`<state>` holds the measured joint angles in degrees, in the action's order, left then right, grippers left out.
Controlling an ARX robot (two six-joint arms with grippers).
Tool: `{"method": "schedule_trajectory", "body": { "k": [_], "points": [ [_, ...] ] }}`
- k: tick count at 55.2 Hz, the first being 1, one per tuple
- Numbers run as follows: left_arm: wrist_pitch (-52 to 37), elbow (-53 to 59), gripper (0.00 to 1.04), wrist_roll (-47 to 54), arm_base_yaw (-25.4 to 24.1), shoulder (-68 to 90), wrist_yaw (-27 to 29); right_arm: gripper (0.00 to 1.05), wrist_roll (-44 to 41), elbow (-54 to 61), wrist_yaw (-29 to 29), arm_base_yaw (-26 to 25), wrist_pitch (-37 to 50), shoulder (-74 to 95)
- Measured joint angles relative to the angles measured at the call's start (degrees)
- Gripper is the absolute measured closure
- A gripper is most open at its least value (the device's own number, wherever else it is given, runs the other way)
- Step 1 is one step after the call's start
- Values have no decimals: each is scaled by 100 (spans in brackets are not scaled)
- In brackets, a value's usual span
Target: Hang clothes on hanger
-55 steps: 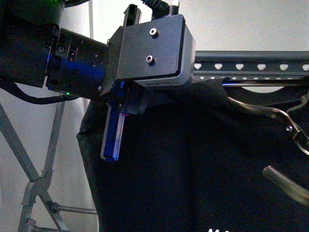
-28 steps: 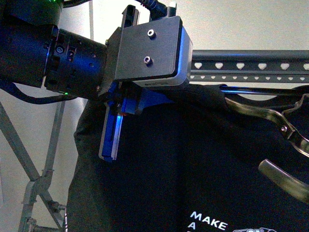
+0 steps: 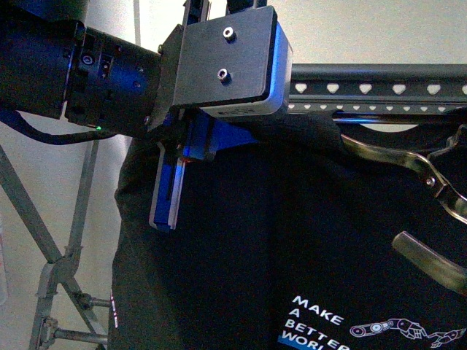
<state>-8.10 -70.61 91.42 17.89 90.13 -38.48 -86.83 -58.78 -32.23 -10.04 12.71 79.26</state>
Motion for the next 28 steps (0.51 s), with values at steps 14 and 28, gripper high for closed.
{"method": "schedule_trajectory", "body": {
  "k": [14,28],
  "points": [
    [0,0,101,0,-4,0,85,31,291,-535,586,304,-35,820],
    [-17,-2,88,-2,-4,0,17,62,1038,-538,566,286,-87,850]
  ]
}}
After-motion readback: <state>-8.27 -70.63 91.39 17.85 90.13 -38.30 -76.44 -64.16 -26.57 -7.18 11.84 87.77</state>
